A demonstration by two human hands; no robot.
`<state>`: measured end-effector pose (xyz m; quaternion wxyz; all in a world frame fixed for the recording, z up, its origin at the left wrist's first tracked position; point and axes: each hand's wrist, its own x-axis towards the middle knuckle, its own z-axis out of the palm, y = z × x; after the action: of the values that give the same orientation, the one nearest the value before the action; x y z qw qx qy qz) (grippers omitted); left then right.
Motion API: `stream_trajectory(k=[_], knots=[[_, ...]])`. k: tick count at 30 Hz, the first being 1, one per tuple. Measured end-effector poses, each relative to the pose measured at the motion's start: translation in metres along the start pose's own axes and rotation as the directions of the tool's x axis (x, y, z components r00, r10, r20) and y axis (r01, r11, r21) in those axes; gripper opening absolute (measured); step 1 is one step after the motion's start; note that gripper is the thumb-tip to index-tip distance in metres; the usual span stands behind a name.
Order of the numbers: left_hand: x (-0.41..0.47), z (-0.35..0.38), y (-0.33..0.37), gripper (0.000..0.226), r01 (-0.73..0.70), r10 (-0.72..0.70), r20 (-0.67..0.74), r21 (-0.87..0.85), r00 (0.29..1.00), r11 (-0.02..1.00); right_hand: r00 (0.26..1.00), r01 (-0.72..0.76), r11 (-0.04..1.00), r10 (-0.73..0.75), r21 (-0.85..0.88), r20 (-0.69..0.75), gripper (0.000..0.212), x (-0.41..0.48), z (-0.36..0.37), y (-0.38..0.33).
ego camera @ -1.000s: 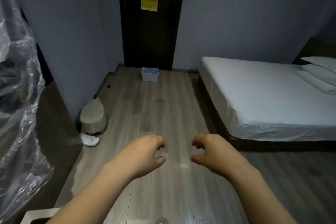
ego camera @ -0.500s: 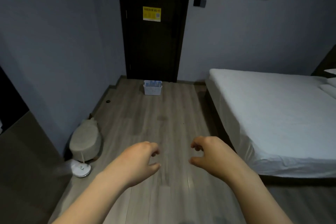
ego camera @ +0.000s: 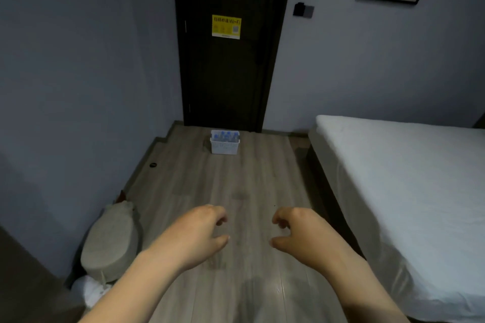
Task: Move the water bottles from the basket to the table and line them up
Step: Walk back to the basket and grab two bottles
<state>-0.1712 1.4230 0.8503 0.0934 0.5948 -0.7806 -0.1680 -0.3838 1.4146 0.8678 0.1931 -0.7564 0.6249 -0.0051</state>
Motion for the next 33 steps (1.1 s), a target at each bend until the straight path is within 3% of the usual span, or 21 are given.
stream_trajectory(k=[12,26,33], knots=[[0.174,-0.034,-0.091,0.035,-0.008,0.010,0.095,-0.016,0.995,1.000,0.990,-0.104,0.994,0.099,0.041,0.103,0.045,0.200,-0.020,-0.007],[0.416,-0.067,-0.135,0.032,0.062,-0.062,0.037,-0.007,0.997,0.998,0.999,-0.015,0.998,0.012,0.066,0.051,0.045,0.437,-0.107,0.045],[0.517,-0.070,-0.156,0.032,0.094,-0.093,0.074,-0.015,0.993,0.995,0.999,-0.003,0.999,0.001,0.047,0.040,0.042,0.536,-0.130,0.079]])
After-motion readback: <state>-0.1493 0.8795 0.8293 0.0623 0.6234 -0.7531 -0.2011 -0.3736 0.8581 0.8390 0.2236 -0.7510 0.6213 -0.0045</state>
